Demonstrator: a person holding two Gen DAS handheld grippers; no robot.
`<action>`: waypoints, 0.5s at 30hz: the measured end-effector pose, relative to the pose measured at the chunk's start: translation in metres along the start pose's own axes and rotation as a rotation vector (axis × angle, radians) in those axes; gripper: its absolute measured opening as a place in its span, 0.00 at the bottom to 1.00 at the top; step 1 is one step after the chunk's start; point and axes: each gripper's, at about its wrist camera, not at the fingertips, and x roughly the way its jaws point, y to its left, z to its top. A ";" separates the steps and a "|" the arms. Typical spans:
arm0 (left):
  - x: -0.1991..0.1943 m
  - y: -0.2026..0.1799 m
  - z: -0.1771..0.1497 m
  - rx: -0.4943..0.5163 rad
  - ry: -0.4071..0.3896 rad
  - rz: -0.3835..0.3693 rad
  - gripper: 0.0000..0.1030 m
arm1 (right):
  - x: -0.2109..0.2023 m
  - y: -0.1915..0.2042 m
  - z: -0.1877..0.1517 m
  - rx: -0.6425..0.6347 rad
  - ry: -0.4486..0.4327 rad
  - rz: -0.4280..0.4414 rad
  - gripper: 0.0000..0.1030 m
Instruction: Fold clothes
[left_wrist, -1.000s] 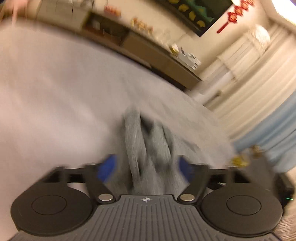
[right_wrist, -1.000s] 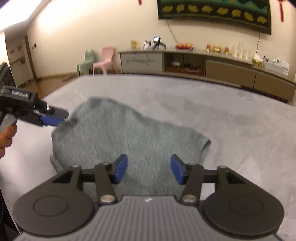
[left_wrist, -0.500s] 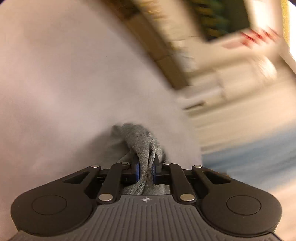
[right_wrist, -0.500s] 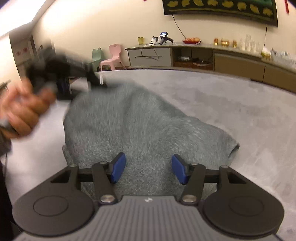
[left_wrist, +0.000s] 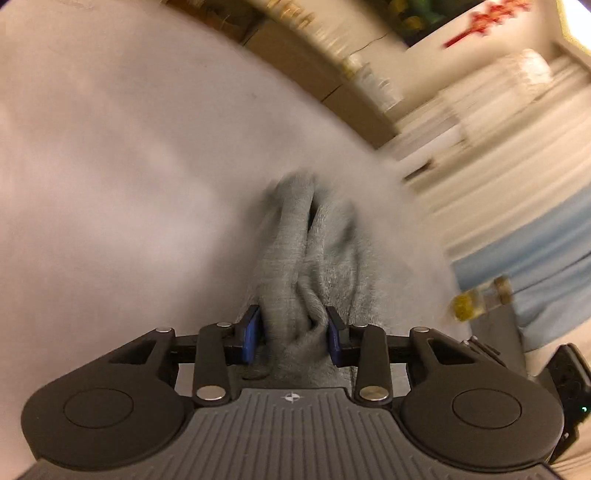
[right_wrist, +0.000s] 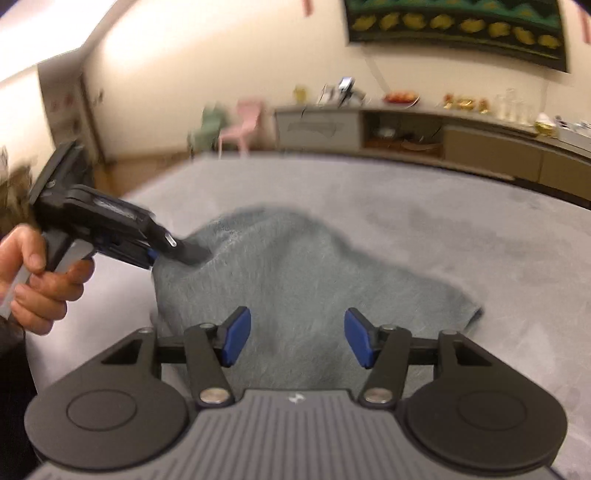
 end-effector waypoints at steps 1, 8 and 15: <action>-0.001 -0.001 -0.004 0.018 0.004 0.016 0.37 | 0.004 0.001 -0.003 -0.003 0.016 -0.010 0.54; -0.025 -0.031 0.028 0.166 -0.086 0.078 0.49 | -0.034 -0.006 -0.008 0.091 -0.085 -0.012 0.57; 0.032 -0.024 0.032 0.150 0.076 0.099 0.37 | -0.028 0.013 -0.020 0.001 -0.064 -0.006 0.57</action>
